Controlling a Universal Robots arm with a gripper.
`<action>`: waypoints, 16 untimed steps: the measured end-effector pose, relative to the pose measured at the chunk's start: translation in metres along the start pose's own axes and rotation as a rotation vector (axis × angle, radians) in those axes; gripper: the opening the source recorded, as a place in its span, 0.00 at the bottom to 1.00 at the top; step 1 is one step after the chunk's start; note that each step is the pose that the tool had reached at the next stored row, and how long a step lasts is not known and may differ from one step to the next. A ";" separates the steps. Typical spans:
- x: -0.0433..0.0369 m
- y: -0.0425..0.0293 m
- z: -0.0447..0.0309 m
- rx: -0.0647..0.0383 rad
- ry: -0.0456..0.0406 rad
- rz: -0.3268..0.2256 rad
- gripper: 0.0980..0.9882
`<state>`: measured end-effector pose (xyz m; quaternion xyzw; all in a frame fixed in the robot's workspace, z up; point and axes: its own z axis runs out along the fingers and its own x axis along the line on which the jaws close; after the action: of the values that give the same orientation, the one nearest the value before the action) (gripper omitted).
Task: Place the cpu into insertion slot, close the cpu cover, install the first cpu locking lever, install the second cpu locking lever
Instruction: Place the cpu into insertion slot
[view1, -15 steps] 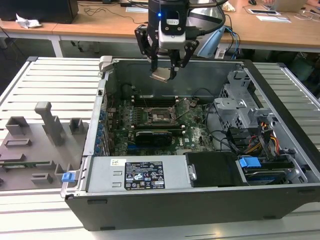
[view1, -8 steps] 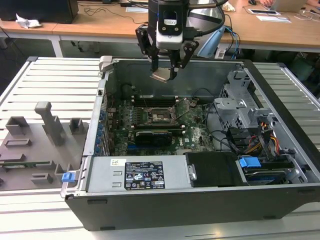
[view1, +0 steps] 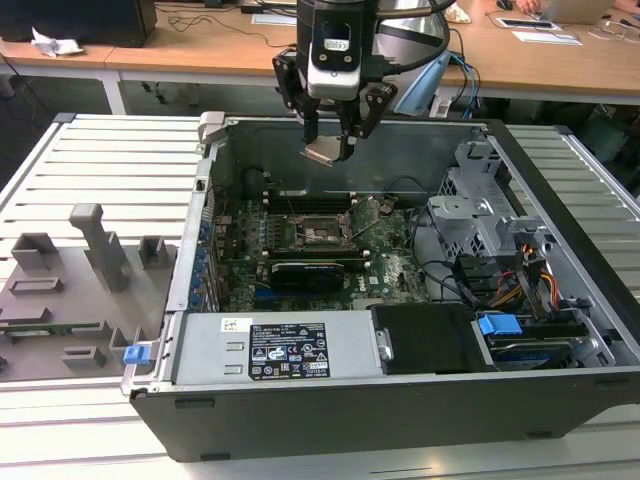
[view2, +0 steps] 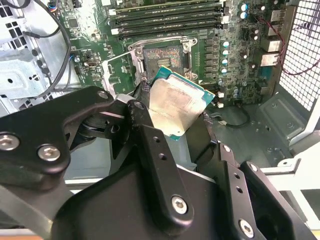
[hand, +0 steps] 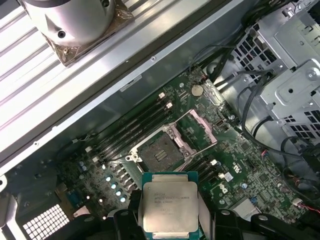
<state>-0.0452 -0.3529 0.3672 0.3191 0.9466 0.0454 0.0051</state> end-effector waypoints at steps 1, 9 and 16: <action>0.0000 0.0000 0.0000 0.000 -0.0004 0.004 0.48; 0.0000 -0.0001 0.0005 -0.001 -0.0032 0.036 0.48; 0.0001 -0.0001 0.0009 -0.001 -0.0059 0.066 0.48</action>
<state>-0.0453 -0.3529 0.3663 0.3504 0.9355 0.0453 0.0066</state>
